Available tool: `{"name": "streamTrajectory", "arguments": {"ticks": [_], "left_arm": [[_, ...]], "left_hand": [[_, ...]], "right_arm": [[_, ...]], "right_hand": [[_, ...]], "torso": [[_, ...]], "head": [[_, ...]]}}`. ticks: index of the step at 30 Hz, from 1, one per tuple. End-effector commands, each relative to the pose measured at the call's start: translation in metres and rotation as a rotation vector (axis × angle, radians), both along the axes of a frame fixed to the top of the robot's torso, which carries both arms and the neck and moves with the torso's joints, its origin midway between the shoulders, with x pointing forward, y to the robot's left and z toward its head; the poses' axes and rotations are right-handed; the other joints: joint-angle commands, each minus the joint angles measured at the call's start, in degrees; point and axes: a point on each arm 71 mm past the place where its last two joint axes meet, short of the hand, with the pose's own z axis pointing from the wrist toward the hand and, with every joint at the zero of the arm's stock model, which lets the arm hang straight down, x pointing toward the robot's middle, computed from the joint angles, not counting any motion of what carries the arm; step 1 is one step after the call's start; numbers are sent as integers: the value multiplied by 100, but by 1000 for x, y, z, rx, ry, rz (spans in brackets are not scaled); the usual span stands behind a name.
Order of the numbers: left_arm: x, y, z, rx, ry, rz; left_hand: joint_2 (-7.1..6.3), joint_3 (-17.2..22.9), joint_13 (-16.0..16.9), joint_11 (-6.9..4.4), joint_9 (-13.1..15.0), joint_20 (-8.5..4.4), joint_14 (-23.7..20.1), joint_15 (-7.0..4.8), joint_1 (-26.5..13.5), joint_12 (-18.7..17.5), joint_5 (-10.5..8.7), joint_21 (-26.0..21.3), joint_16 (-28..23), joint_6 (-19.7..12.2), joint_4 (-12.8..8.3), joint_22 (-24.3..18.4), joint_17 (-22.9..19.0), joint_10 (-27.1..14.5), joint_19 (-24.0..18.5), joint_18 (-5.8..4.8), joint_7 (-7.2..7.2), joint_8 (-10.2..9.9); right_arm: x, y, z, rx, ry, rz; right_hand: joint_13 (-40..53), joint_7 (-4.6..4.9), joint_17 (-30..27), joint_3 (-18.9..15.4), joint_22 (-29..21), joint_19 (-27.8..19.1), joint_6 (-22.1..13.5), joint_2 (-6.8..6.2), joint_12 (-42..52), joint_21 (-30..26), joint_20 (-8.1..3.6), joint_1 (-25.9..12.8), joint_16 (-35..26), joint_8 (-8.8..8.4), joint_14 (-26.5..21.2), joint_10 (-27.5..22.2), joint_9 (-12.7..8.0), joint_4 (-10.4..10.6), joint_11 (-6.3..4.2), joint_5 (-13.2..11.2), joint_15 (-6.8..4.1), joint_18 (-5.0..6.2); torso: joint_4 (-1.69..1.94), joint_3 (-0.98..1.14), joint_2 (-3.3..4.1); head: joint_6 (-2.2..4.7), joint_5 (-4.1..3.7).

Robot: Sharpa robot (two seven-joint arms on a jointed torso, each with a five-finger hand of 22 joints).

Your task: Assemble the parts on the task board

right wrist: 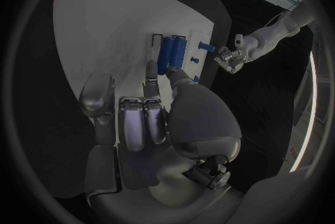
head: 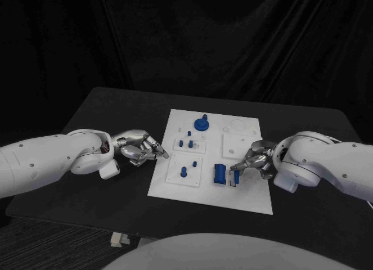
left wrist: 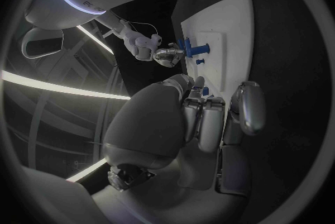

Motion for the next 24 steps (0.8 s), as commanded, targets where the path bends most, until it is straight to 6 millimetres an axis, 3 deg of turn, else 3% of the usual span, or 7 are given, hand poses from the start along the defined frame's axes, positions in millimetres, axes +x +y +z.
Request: {"name": "streamTrajectory", "arguments": {"ticks": [1, 24], "left_arm": [[-1, -2, 0, -16, 8, -10], [-1, -3, -1, -17, 10, -14]], "left_hand": [[101, 253, 1474, -14, 14, 27, 644, 9, -91, 141, 112, -24, 79, 36, -65, 709, 1538, 717, 50, -55, 18, 105], [97, 266, 1474, -14, 13, 28, 644, 9, -99, 141, 110, -28, 79, 35, -72, 710, 1538, 717, 47, -54, 19, 104]], "right_arm": [[0, 0, -3, 11, 3, -33], [-3, -1, -12, -8, 2, -35]], "right_hand": [[1590, -30, 1366, 712, 732, -52, -142, -41, 114, -130, 30, -15, -5, -51, 593, 598, 14, -140, -21, 233, -35, 49], [1590, -10, 1321, 803, 708, -82, -187, -39, 114, -239, 42, -109, -38, -63, 581, 598, 14, -116, -4, 138, -21, 65]], "torso": [[-2, -1, -4], [-6, 1, -1]], "head": [[1, 0], [1, 12]]}}
